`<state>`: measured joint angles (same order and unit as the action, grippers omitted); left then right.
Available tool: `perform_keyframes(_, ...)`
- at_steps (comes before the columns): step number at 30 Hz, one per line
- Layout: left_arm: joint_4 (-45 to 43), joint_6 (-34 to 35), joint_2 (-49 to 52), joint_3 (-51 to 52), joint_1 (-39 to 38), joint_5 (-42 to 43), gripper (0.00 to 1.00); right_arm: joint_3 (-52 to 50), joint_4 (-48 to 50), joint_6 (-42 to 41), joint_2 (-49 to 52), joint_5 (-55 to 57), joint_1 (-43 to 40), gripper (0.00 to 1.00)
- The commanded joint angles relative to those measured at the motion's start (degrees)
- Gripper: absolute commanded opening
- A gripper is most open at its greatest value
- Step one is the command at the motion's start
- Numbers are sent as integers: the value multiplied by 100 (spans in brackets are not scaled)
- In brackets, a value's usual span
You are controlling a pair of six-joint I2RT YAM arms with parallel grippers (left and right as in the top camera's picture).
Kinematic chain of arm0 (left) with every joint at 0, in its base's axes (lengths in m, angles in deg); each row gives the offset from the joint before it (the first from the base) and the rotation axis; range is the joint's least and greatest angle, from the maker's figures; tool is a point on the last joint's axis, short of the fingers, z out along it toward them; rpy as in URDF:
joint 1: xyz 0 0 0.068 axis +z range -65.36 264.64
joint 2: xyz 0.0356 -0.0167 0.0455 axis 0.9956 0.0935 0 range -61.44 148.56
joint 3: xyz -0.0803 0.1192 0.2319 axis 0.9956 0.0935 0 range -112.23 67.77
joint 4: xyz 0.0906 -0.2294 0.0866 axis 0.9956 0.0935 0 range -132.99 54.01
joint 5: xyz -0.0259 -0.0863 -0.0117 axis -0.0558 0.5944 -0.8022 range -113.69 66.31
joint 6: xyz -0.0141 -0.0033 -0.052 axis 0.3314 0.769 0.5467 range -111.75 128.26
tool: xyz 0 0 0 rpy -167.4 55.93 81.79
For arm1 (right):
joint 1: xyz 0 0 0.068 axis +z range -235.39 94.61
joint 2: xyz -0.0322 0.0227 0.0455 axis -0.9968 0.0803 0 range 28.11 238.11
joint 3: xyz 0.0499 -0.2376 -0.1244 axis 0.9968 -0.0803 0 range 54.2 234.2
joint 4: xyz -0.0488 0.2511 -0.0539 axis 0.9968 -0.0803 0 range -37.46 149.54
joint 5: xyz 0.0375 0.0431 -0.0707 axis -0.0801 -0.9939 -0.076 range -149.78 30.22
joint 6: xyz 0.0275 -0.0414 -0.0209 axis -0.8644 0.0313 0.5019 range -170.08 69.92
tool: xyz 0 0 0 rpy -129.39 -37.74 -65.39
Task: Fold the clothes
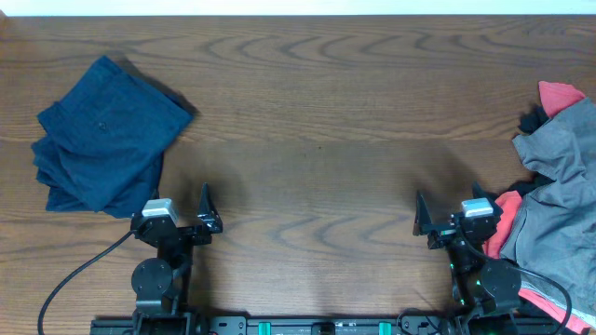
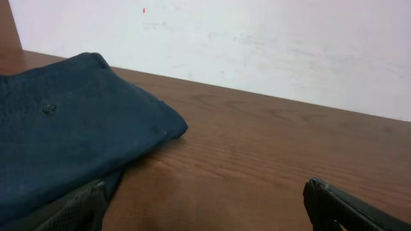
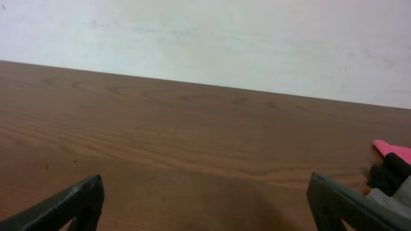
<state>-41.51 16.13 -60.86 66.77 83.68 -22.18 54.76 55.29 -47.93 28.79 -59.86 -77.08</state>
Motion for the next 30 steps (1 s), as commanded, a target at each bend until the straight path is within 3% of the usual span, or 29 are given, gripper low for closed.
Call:
perform_keyframes(1, 236, 33, -35, 76, 24, -72, 98, -24, -2, 68, -28, -20, -44, 99)
perform_keyframes(30, 221, 35, -35, 76, 24, -68, 98, -24, 59, 68, -28, -144, -42, 99)
